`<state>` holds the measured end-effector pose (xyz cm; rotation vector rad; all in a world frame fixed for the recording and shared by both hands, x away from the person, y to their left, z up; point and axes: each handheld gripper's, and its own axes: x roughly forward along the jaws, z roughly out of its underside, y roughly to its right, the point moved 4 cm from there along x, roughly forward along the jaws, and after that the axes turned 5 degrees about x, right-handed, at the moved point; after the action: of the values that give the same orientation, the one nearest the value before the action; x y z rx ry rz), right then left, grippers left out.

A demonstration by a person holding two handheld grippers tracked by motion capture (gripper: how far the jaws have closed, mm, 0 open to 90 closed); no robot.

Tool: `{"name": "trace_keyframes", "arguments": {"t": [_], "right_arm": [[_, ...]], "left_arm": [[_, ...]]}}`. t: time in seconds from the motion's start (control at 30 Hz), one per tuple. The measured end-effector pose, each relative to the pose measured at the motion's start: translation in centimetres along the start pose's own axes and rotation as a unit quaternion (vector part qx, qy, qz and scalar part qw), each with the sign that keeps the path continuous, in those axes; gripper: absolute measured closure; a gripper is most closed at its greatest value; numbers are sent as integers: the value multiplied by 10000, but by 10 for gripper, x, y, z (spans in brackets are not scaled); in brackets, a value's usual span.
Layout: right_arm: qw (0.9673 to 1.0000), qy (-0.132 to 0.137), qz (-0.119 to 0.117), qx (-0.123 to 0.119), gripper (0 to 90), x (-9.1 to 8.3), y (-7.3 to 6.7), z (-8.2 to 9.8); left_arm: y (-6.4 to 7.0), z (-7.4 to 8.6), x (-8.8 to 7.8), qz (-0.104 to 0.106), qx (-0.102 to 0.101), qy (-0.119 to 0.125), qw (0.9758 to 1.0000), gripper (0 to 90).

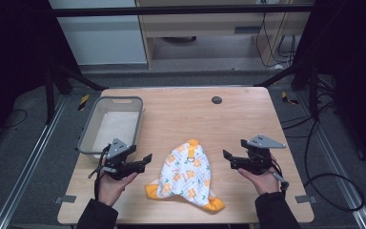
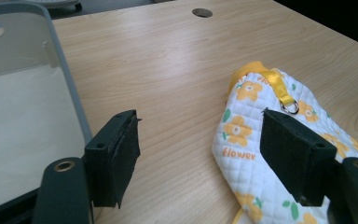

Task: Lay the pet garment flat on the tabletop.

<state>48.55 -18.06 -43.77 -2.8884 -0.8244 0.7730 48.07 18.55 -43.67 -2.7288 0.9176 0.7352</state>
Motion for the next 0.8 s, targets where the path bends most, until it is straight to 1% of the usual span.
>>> {"name": "trace_keyframes", "arguments": {"t": [0.03,0.07,0.1,0.13,0.17,0.27,0.3,0.33,0.37,0.4,0.43,0.47,0.5,0.53,0.57,0.6,0.63,0.67,0.7,0.73,0.8], "right_arm": [[10000,0,0,0,197,0,0,0],[10000,-3,-17,-17,203,4,-2,-4],[10000,2,-42,-22,205,7,-3,-5],[10000,11,-69,-21,208,9,-5,-6],[9999,2,-105,2,211,12,-6,-7],[9998,13,-189,-16,226,20,-10,-5],[9997,-25,-223,-36,230,24,-11,-4],[9997,-116,-228,-60,233,27,-12,-2],[9996,-172,-211,-112,242,31,-13,0],[9994,-227,-211,-143,263,34,-15,1],[9991,-305,-238,-161,283,37,-16,3],[9989,-347,-269,-179,289,39,-17,5],[9989,-347,-269,-179,289,39,-17,5],[9986,-410,-299,-148,305,43,-18,8],[9986,-410,-299,-148,305,43,-18,8],[9984,-472,-297,-129,318,47,-19,11],[9984,-472,-297,-129,318,47,-19,11],[9980,-542,-295,-119,329,52,-19,14],[9980,-542,-295,-119,329,52,-19,14],[9976,-617,-269,-138,336,56,-19,18],[9969,-729,-273,-130,353,61,-20,23]], "left_arm": [[0,0,0,0,0,0,10000,280],[0,-2,4,9,12,-18,10000,283],[2,-4,12,24,-3,-47,10000,283],[2,-4,12,24,-3,-47,10000,286],[3,-4,19,57,39,-101,9999,291],[6,-2,30,71,99,-209,9997,294],[6,-2,30,71,99,-209,9997,295],[7,-1,38,48,191,-294,9994,295],[8,0,41,62,200,-332,9992,296],[8,0,41,62,200,-332,9992,296],[10,3,47,127,166,-397,9990,296],[11,4,50,133,144,-416,9989,297],[11,4,50,133,144,-416,9989,301],[12,7,55,171,103,-465,9987,309],[12,7,55,171,103,-465,9987,312],[12,10,60,164,89,-538,9984,313],[12,10,60,164,89,-538,9984,313],[14,13,65,165,92,-609,9980,315],[14,13,65,165,92,-609,9980,316],[15,16,70,159,134,-699,9973,318],[16,20,75,189,142,-847,9961,322]]}}
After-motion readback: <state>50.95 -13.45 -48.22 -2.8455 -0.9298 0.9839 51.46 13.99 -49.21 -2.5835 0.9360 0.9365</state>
